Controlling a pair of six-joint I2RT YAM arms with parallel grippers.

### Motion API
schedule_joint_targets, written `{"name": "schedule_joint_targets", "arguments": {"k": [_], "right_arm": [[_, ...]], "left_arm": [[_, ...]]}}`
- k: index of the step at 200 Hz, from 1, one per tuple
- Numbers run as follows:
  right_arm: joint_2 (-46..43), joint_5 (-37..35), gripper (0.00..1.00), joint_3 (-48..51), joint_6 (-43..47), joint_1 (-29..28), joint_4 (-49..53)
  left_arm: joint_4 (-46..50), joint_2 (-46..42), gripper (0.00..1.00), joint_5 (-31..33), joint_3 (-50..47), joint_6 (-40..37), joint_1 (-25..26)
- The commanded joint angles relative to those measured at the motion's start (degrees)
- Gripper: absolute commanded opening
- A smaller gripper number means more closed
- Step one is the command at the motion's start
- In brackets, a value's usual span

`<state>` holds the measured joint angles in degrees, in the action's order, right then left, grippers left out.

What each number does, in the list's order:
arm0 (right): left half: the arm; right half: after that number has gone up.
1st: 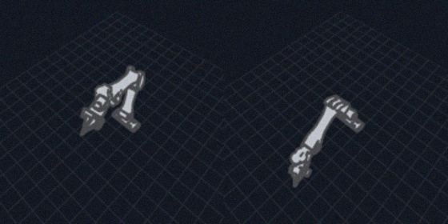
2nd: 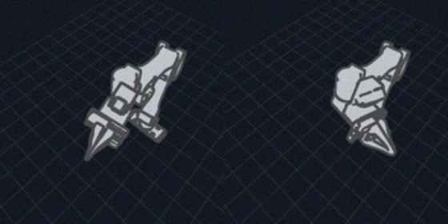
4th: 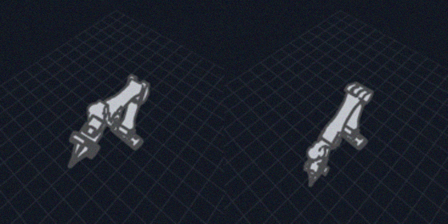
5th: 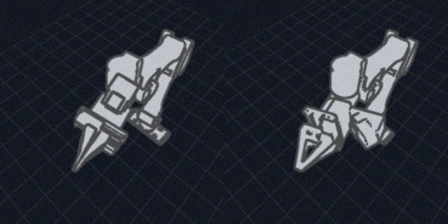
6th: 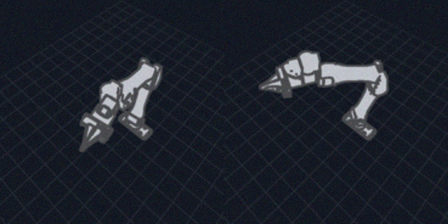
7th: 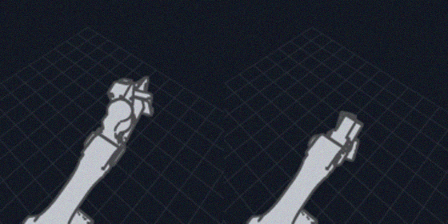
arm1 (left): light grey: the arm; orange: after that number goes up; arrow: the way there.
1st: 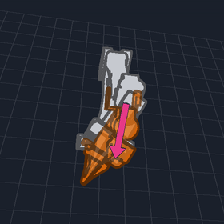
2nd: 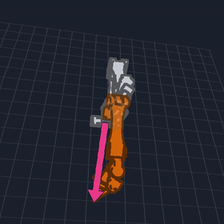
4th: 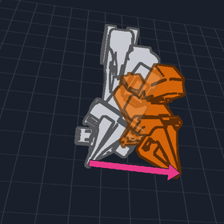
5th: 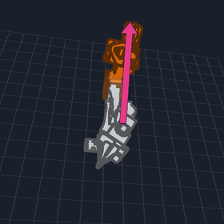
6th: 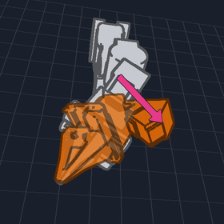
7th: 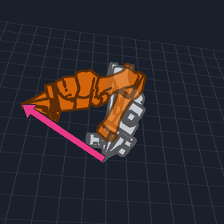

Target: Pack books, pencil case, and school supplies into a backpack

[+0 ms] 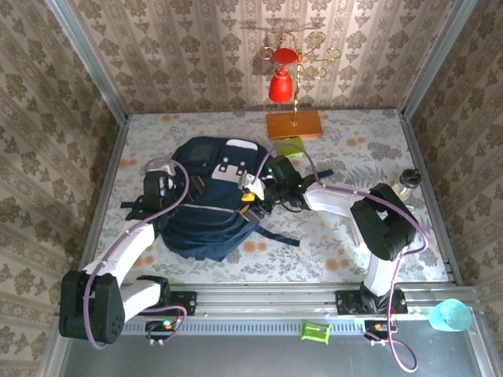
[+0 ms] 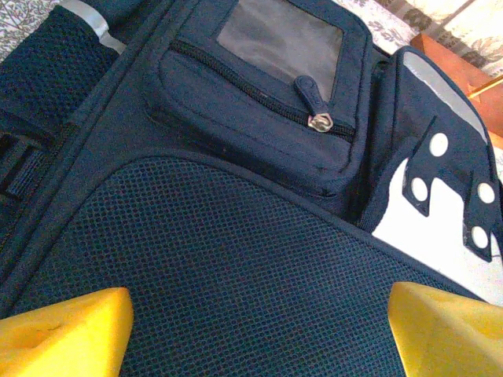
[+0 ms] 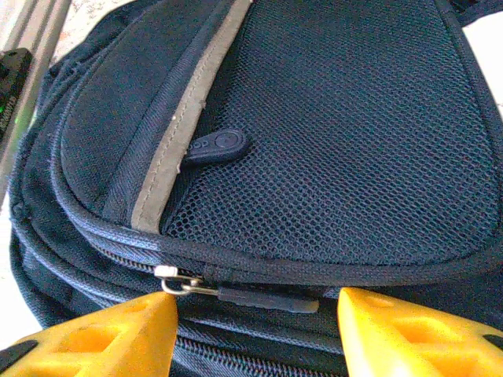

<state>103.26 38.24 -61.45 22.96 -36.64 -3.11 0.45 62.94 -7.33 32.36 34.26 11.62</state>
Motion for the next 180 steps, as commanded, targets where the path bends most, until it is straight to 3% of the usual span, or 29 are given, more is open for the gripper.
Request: {"name": "schedule_joint_targets", "arguments": {"k": [1, 93, 129, 157, 180], "right_arm": [[0.68, 5.48, 0.53, -1.69, -2.36, -0.36, -1.08], [-0.47, 3.95, 0.32, 0.02, -2.65, -1.15, 1.59], [-0.24, 3.41, 0.19, 0.51, -2.88, -2.02, 1.26], [-1.41, 2.63, 0.18, 2.59, -3.27, -2.18, -1.01], [-2.61, 1.53, 0.27, 4.2, -4.1, -2.49, -4.33]], "left_arm": [[-0.82, 0.16, 0.85, -0.93, -0.8, -1.25, 0.43], [-1.63, -0.07, 0.85, -1.02, -2.13, -0.68, 0.51], [-1.57, -0.18, 0.85, -0.95, -2.31, -0.69, 0.6], [-1.54, -0.36, 0.85, -0.93, -2.48, -0.69, 0.61], [-1.55, -0.28, 0.85, -0.91, -2.41, -0.64, 0.66]]}}
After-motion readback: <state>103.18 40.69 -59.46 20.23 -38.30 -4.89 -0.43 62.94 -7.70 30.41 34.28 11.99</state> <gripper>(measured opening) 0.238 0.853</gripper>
